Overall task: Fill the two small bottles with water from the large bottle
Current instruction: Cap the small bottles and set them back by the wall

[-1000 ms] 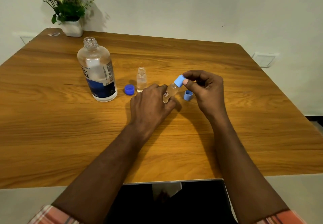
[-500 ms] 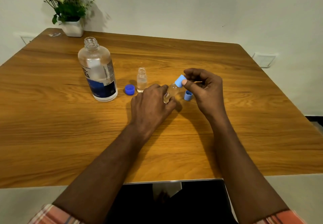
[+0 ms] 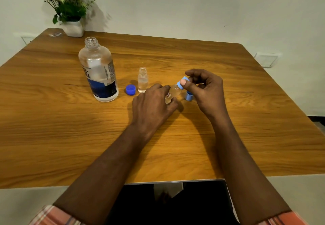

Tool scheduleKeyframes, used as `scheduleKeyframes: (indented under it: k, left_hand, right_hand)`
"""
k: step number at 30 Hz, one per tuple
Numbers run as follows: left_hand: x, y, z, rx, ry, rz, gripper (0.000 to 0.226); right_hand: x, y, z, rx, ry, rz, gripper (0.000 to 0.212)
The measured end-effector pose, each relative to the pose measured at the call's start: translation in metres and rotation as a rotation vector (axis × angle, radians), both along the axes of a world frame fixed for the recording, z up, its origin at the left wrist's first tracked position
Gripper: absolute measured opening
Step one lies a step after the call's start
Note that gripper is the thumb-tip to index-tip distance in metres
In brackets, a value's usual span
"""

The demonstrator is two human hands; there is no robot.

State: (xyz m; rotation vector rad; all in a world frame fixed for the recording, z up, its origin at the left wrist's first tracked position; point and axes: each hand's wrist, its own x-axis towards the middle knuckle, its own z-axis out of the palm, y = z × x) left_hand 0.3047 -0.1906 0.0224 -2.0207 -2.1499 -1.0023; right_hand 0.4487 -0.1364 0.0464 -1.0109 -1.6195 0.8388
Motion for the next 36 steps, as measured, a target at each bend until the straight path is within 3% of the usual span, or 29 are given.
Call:
scheduleKeyframes:
  k: [8, 16, 21, 25, 32, 36]
  left_hand:
    - [0.0002, 0.0007, -0.0008, 0.029, -0.004, -0.010, 0.040]
    - [-0.0001, 0.0013, -0.0002, -0.002, 0.012, -0.003, 0.039]
    - [-0.0007, 0.0010, 0.0007, 0.009, 0.005, -0.009, 0.040]
    - [-0.0011, 0.0004, 0.0009, 0.000, 0.004, -0.007, 0.038]
    - [0.0000, 0.0002, -0.0004, 0.024, 0.010, -0.013, 0.037]
    - [-0.0008, -0.0004, -0.0002, 0.034, 0.014, -0.016, 0.035]
  right_hand:
    - [0.0028, -0.0030, 0.0027, 0.000, -0.011, 0.035, 0.028]
    - [0.0034, 0.0000, 0.0007, 0.018, 0.009, -0.004, 0.012]
    - [0.0045, -0.0012, 0.0015, 0.011, -0.008, 0.017, 0.024]
    - [0.0029, -0.0005, 0.0000, 0.009, -0.032, -0.013, 0.011]
    - [0.0048, -0.0037, 0.0030, 0.030, -0.019, 0.053, 0.026]
    - [0.0040, -0.0032, 0.0040, 0.014, -0.028, 0.043, 0.024]
